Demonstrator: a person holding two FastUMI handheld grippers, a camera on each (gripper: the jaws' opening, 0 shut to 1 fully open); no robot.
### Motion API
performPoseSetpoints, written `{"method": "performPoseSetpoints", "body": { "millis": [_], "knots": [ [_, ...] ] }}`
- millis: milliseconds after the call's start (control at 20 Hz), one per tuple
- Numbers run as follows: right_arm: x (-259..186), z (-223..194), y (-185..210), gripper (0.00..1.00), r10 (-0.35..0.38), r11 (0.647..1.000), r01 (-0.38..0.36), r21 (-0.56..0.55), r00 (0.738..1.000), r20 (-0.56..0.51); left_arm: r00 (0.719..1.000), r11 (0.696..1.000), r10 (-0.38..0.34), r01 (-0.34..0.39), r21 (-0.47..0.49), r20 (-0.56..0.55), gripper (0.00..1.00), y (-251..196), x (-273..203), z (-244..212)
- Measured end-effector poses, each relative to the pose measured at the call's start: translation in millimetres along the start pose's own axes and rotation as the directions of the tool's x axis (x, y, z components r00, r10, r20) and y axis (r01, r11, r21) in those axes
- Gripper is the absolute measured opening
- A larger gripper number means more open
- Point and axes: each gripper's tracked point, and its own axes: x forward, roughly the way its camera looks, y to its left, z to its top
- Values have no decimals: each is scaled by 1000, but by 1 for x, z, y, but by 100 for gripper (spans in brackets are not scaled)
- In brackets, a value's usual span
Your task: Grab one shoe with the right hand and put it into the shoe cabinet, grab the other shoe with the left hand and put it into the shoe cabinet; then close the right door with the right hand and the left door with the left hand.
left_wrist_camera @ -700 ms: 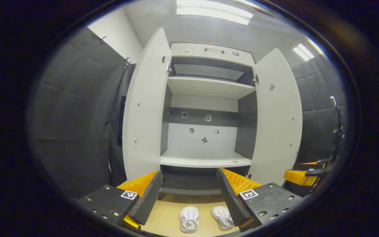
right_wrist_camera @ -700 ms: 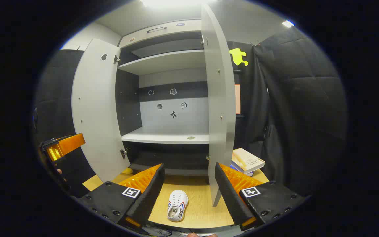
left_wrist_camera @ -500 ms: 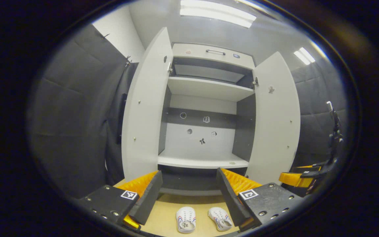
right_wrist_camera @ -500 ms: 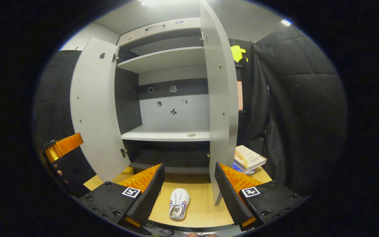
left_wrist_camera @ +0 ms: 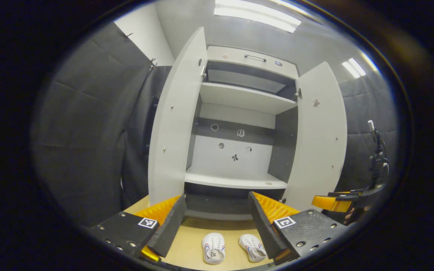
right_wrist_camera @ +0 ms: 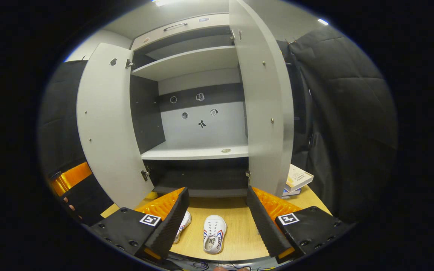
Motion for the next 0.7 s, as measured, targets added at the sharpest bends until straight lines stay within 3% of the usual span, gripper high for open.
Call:
{"method": "performPoseSetpoints", "body": {
  "millis": [100, 200, 250, 300, 700],
  "knots": [
    [5, 0, 4, 92, 8, 1000, -8, -7, 1000, -2, 1000, 1000, 11, -11, -1, -6, 95, 5, 0, -4],
    [10, 2, 5, 97, 7, 1000, -7, -13, 1000, 4, 1000, 1000, 16, -16, -3, -1, 95, 9, -2, -5],
    [12, 2, 6, 92, 8, 1000, -8, -12, 1000, 1, 1000, 1000, 21, -21, 0, 1, 96, 11, -2, -4],
    [15, 1, 6, 96, 11, 1000, -11, -11, 1000, -6, 1000, 1000, 25, -25, 5, -2, 94, 12, -2, -6],
    [45, -26, 4, 97, 21, 999, -24, -31, 996, -88, 999, 999, 32, -32, 20, -29, 95, 16, -3, -13]
  ]
}}
